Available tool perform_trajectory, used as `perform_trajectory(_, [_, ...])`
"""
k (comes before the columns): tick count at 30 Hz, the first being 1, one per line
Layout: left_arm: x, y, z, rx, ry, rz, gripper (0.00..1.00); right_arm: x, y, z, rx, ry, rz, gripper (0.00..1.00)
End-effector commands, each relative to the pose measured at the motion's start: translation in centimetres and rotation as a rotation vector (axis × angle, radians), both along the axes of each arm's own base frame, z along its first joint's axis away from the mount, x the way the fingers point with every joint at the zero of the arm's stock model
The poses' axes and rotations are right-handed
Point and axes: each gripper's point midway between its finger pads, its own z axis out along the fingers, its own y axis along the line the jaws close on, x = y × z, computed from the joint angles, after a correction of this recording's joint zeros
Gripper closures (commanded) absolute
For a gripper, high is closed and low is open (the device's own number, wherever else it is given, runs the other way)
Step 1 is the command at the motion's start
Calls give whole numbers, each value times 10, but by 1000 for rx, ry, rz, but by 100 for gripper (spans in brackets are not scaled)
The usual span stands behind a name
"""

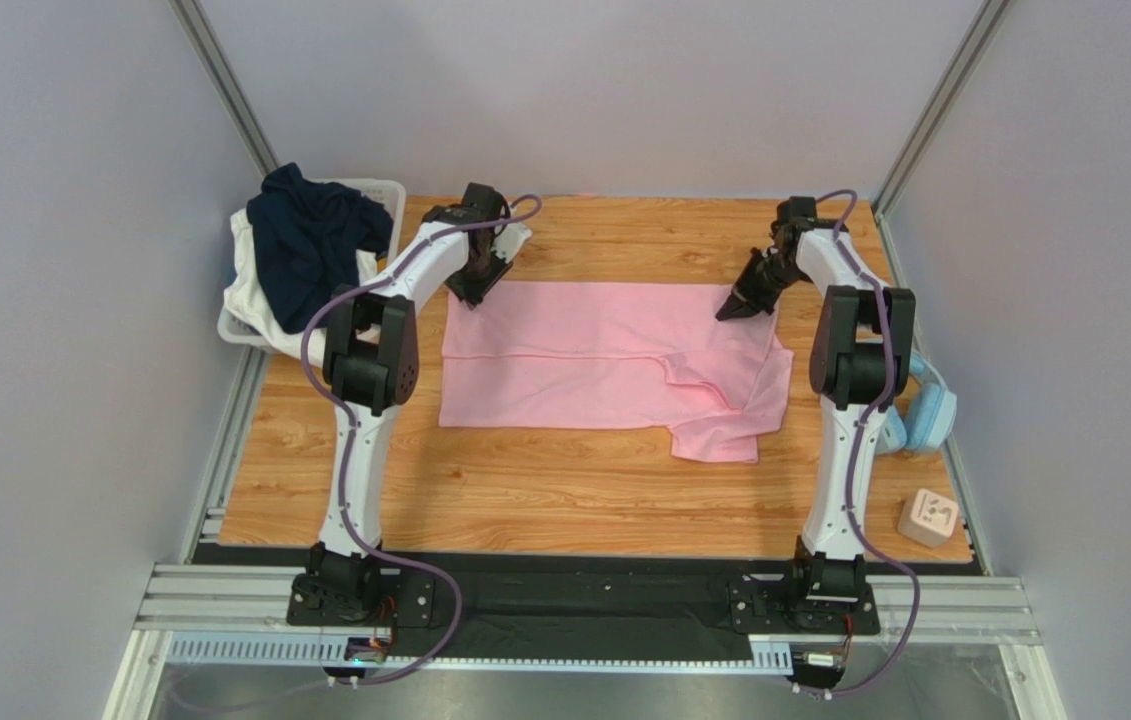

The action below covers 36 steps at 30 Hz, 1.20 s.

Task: Fold and stack the t-shirts
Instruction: Grap the side of the flattened tshirt closest away from the robot with both arms

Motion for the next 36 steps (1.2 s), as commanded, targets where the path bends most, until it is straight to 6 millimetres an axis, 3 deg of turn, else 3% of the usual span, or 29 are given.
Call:
perform_trajectory(1, [1,14,11,49,6,16,64,19,-9,7,3,-28,-26,89])
perform_trajectory(5, [5,19,21,72,-34,33,64,22,-4,19,30,-60,-9,78])
perform_trajectory(7, [6,23,31,80,-53,40,64,24,0,38,43,-105,-4,71])
perform_trajectory(8, [7,23,47,72,-83,46,64,20,2,40,42,-107,1,66])
perform_trajectory(9, [5,21,59,57,-102,45,64,21,2,65,15,-166,6,58])
perform_trajectory(10, [-1,21,65,44,-103,47,64,20,2,75,-5,-195,8,52])
perform_trajectory(11, [-6,17,95,-1,-150,40,64,14,2,81,-23,-202,11,48])
perform_trajectory(12, [-13,14,107,-28,-164,45,64,11,3,111,-41,-267,16,43])
perform_trajectory(13, [-29,14,105,-44,-138,37,64,7,3,121,-58,-293,11,43])
perform_trajectory(14, [-43,9,137,-102,-185,18,64,2,3,131,-70,-316,11,43])
perform_trajectory(15, [-56,7,144,-121,-191,10,64,-14,5,149,-83,-345,10,49])
perform_trajectory(16, [-77,10,132,-123,-151,3,63,-22,4,157,-102,-363,2,51])
perform_trajectory(17, [-94,9,155,-161,-197,-15,63,-32,7,163,-106,-370,5,52])
perform_trajectory(18, [-107,9,154,-169,-193,-24,62,-54,10,168,-111,-373,9,56])
perform_trajectory(19, [-129,15,135,-159,-142,-23,62,-66,19,170,-121,-379,24,58])
perform_trajectory(20, [-146,14,144,-194,-159,-37,62,-80,22,166,-126,-369,34,61])
perform_trajectory(21, [-167,18,123,-188,-97,-37,62,-106,24,161,-145,-357,38,63])
perform_trajectory(22, [-178,20,116,-187,-84,-43,62,-120,26,154,-144,-339,37,64])
perform_trajectory(23, [-187,23,118,-188,-99,-45,62,-136,27,162,-138,-366,30,65])
perform_trajectory(24, [-202,28,99,-169,-56,-44,62,-147,30,156,-134,-360,32,67])
perform_trajectory(25, [-205,31,97,-159,-71,-43,62,-172,31,127,-131,-283,29,68])
perform_trajectory(26, [-209,33,91,-150,-61,-41,62,-185,31,129,-129,-296,18,69])
perform_trajectory(28, [-218,36,79,-139,-29,-40,62,-215,30,100,-137,-220,17,71])
perform_trajectory(32, [-226,31,70,-148,-5,-54,63,-247,25,81,-165,-180,-4,70])
perform_trajectory(36, [-233,29,55,-125,22,-70,63,-259,19,74,-192,-172,-23,69])
